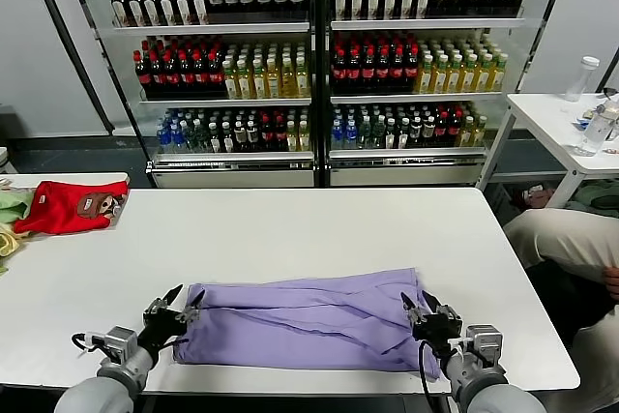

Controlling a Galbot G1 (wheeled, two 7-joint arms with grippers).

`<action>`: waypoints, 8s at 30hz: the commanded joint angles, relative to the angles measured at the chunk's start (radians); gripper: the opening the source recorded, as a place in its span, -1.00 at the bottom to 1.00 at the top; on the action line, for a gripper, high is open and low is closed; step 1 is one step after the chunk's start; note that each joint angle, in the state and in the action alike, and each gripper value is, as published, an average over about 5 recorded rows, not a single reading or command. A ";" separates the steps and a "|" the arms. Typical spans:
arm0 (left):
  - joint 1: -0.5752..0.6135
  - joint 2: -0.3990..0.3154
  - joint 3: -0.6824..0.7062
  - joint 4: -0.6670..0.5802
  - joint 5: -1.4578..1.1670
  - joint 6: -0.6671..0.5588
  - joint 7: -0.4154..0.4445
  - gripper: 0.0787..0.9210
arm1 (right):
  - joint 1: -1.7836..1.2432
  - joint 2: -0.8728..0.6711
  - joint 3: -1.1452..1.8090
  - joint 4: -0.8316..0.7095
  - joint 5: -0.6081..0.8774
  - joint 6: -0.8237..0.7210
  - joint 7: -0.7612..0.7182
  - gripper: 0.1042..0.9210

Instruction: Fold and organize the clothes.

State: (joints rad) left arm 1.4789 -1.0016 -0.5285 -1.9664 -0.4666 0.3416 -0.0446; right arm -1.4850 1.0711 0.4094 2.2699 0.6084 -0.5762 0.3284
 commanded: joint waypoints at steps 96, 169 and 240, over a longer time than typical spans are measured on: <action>-0.101 -0.178 0.211 -0.281 0.123 0.186 -0.178 -0.22 | -0.020 0.034 -0.014 0.025 -0.142 -0.002 -0.019 0.76; -0.034 -0.214 0.079 -0.450 -0.253 0.242 -0.126 -0.93 | -0.031 0.042 -0.016 0.020 -0.166 -0.002 -0.024 0.76; -0.099 -0.182 -0.059 0.017 0.324 -0.222 -0.026 0.77 | 0.388 0.252 -0.436 -0.250 0.150 -0.001 0.204 -0.37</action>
State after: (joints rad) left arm 1.3799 -1.1848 -0.5835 -1.9576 -0.1481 0.1265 -0.0711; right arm -1.1412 1.3359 -0.0755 1.9746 0.7886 -0.5782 0.5233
